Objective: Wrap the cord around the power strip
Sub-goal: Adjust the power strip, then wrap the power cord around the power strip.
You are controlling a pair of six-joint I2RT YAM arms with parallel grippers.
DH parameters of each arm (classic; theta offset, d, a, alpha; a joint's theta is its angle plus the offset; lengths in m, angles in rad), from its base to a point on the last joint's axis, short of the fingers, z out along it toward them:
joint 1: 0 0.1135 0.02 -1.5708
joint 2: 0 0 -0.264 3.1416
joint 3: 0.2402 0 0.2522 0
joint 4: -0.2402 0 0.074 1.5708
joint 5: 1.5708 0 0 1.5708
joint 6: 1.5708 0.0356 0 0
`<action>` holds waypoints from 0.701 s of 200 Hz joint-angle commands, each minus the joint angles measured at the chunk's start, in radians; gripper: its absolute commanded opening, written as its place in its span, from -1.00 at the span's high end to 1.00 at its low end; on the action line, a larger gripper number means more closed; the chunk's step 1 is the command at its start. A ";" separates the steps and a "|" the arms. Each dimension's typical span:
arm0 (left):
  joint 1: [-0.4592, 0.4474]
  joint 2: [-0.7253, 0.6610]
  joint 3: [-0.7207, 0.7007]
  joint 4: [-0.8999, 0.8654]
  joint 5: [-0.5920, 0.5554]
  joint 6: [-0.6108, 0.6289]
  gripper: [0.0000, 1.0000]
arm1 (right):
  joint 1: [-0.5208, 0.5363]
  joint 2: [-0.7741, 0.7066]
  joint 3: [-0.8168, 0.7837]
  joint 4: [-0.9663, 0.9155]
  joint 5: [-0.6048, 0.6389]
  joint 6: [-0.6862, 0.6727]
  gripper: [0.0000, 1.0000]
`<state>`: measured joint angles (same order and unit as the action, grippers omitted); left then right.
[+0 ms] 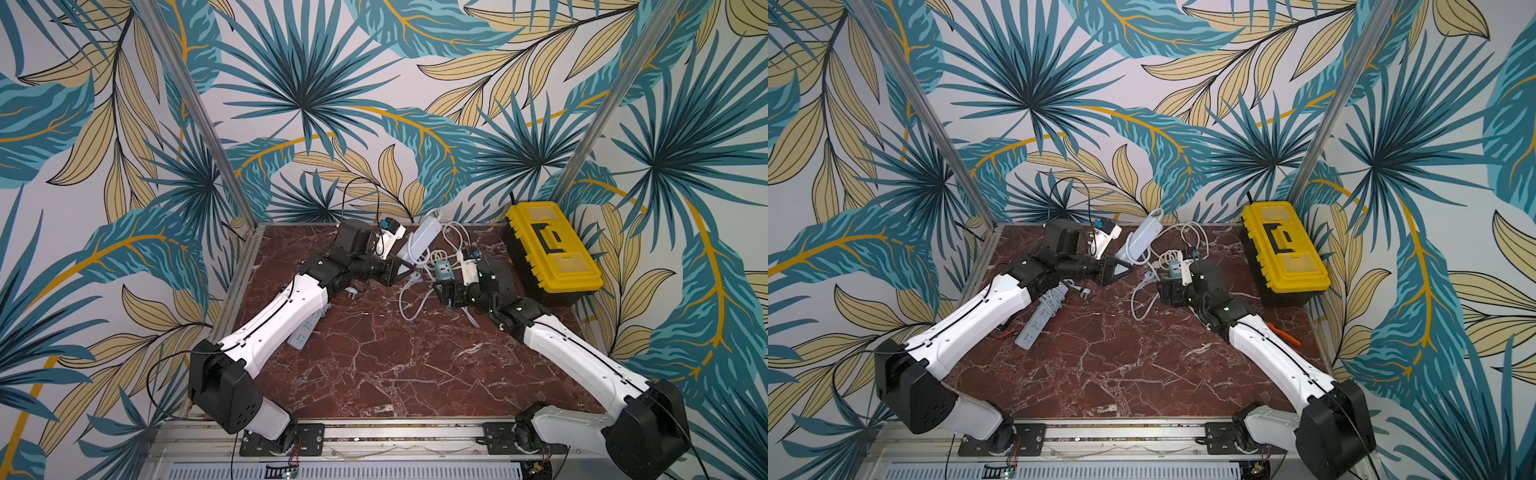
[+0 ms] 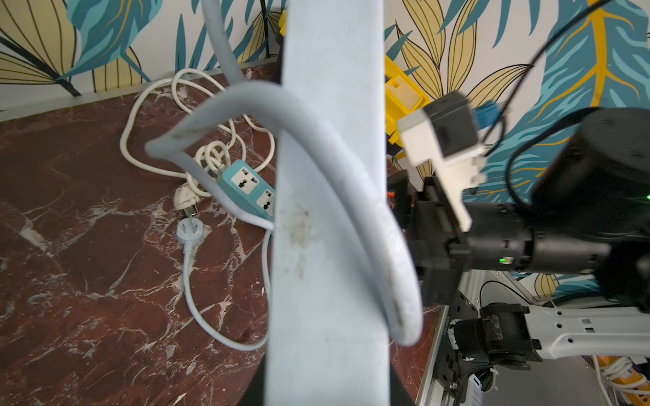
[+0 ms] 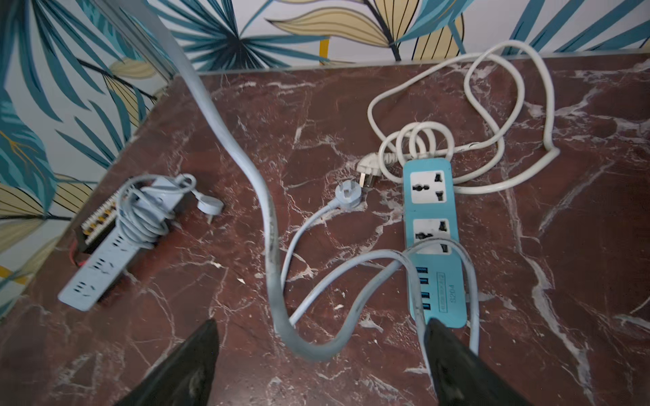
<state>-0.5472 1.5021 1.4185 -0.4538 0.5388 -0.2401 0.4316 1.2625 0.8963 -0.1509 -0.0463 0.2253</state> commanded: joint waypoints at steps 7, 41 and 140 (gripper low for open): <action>-0.005 -0.046 0.062 0.050 0.037 -0.009 1.00 | 0.007 0.123 0.048 0.209 -0.052 -0.115 -0.76; 0.031 -0.106 0.099 0.051 -0.066 -0.060 1.00 | 0.019 0.334 0.190 0.179 0.081 -0.157 0.26; 0.214 -0.011 0.181 -0.105 -0.387 0.261 1.00 | 0.169 -0.150 0.063 -0.114 0.223 -0.559 1.00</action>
<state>-0.3523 1.4349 1.5375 -0.4946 0.3794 -0.2310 0.5900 1.2568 0.9604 -0.0952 0.1024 -0.1535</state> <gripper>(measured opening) 0.295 0.076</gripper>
